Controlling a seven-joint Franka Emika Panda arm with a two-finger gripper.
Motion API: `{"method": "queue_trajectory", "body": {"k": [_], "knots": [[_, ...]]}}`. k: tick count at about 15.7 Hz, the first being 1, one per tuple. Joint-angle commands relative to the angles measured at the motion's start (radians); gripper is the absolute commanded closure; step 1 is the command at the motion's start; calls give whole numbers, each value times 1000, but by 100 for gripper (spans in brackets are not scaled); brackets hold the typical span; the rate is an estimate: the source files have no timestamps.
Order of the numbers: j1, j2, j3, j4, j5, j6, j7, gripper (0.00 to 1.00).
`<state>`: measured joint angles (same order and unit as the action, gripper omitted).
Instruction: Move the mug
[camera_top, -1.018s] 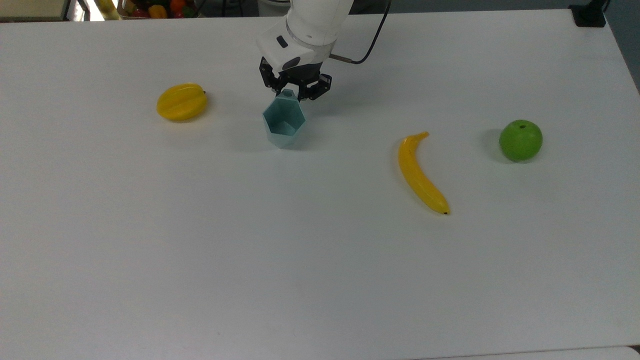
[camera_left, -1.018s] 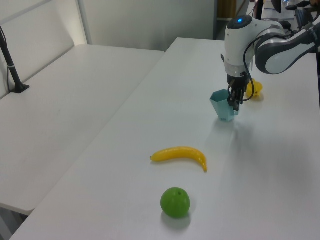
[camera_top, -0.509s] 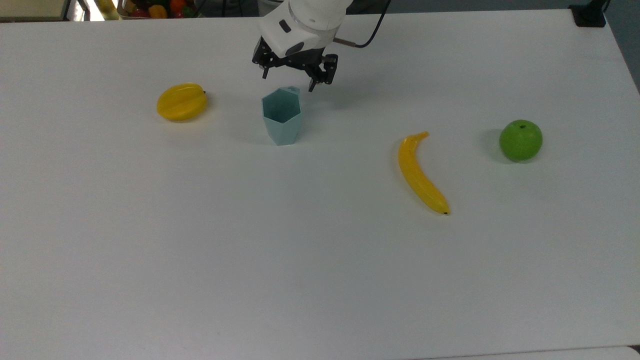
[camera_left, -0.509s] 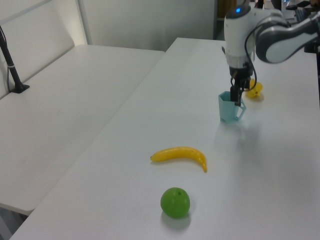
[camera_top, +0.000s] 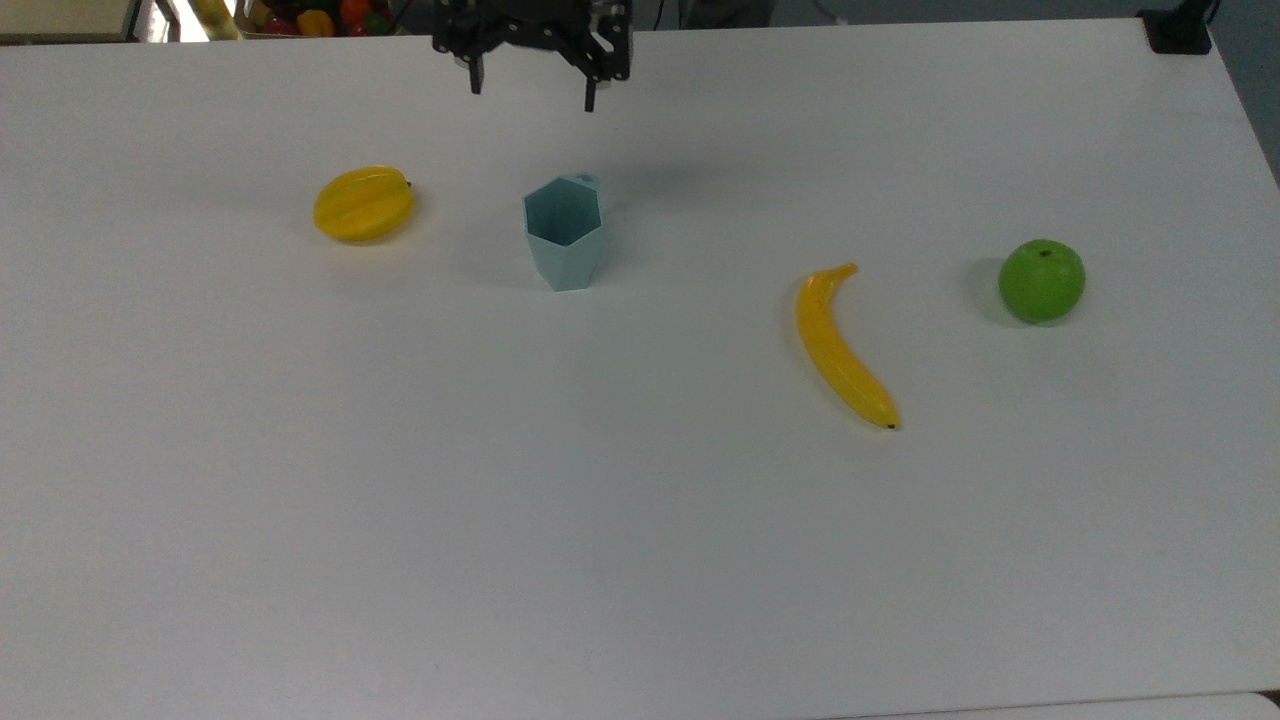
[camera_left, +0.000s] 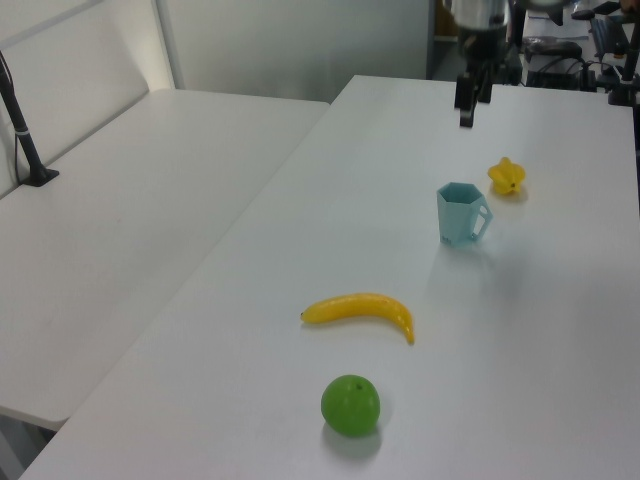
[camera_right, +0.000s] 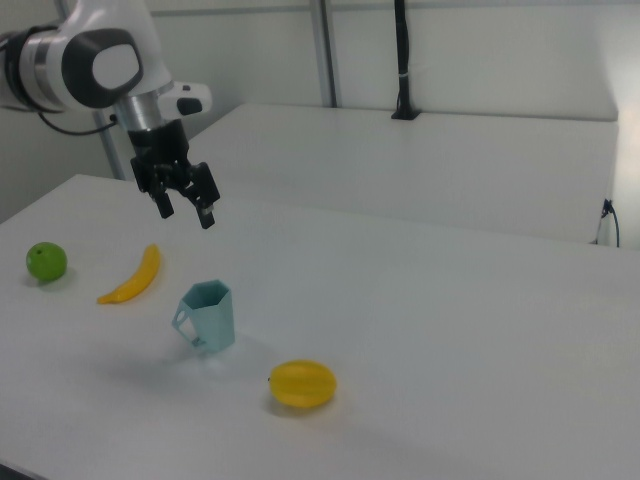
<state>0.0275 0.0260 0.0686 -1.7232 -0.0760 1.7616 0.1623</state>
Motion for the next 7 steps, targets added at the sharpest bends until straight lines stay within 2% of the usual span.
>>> {"method": "queue_trajectory", "body": {"k": [1,7], "knots": [[3,-34,-72,71,91,-102,-101,0],[0,-34,-87,86,62,-131,-106,0]]}}
